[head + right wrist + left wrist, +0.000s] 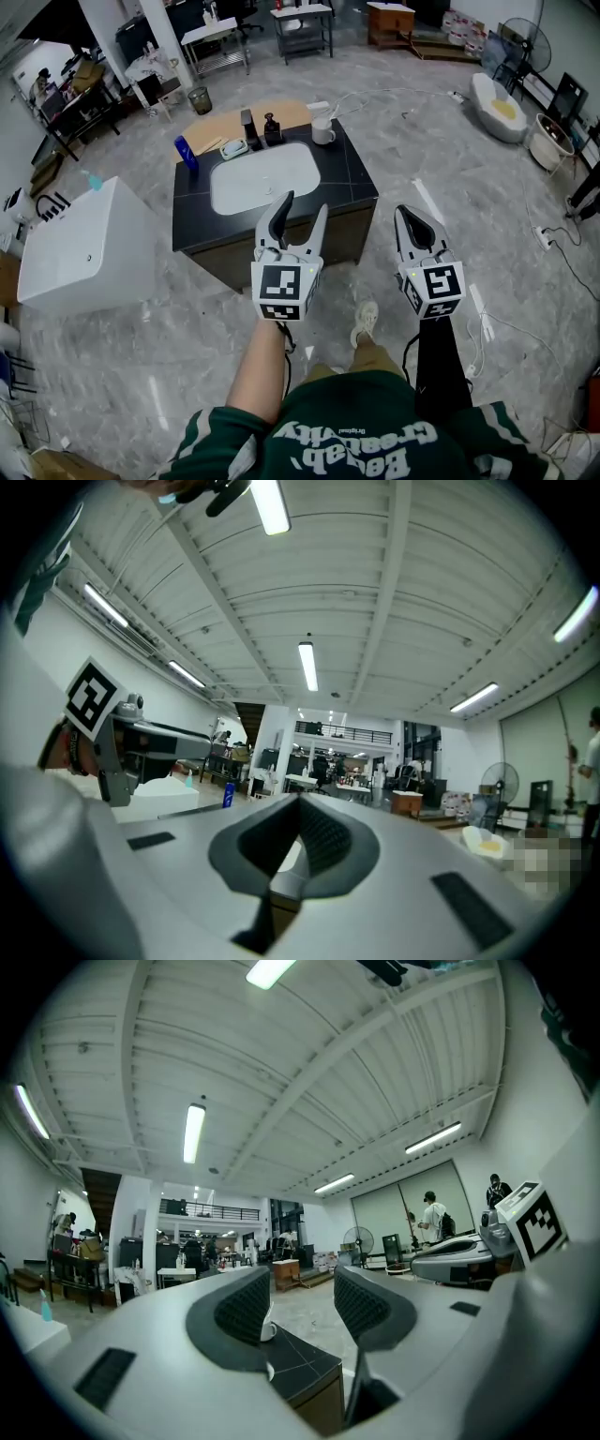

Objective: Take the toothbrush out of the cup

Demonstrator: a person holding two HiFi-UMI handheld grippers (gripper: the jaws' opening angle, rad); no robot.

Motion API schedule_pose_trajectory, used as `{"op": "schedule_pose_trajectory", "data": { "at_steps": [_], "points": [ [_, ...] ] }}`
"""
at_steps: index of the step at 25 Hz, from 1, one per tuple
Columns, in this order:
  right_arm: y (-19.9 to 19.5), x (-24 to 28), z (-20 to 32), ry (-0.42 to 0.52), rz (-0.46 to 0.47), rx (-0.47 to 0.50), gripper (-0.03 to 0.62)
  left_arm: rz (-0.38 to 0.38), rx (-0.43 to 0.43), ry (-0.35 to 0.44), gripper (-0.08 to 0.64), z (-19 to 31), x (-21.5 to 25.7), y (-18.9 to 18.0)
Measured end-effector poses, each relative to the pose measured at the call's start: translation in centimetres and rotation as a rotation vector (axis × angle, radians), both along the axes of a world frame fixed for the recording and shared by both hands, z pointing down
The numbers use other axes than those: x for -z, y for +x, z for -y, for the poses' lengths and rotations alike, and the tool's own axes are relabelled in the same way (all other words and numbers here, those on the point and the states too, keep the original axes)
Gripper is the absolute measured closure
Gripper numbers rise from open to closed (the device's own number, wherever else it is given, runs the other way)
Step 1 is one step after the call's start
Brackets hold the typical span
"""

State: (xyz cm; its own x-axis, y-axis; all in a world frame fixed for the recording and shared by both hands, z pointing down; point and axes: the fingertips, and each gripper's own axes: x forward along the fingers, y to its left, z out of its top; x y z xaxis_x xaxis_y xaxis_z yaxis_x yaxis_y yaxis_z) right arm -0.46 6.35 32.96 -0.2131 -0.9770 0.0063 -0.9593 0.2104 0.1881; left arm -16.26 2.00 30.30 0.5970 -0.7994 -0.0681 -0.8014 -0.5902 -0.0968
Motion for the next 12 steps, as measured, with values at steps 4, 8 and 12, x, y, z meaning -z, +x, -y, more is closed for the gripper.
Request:
{"op": "schedule_pose_trajectory", "data": {
  "at_steps": [4,8,12],
  "points": [
    [1.4,-0.4,1.9,0.018,0.013,0.000,0.589,-0.023,-0.014,-0.012,0.354,1.7,-0.7,1.2],
    [2.5,-1.8,5.2,0.019,0.014,0.012,0.589,-0.023,-0.006,-0.016,0.354,4.5,-2.2,2.4],
    [4.1,-2.3,9.5,0.020,0.021,0.028,0.589,-0.011,0.002,-0.022,0.354,8.1,-3.2,3.9]
  ]
}}
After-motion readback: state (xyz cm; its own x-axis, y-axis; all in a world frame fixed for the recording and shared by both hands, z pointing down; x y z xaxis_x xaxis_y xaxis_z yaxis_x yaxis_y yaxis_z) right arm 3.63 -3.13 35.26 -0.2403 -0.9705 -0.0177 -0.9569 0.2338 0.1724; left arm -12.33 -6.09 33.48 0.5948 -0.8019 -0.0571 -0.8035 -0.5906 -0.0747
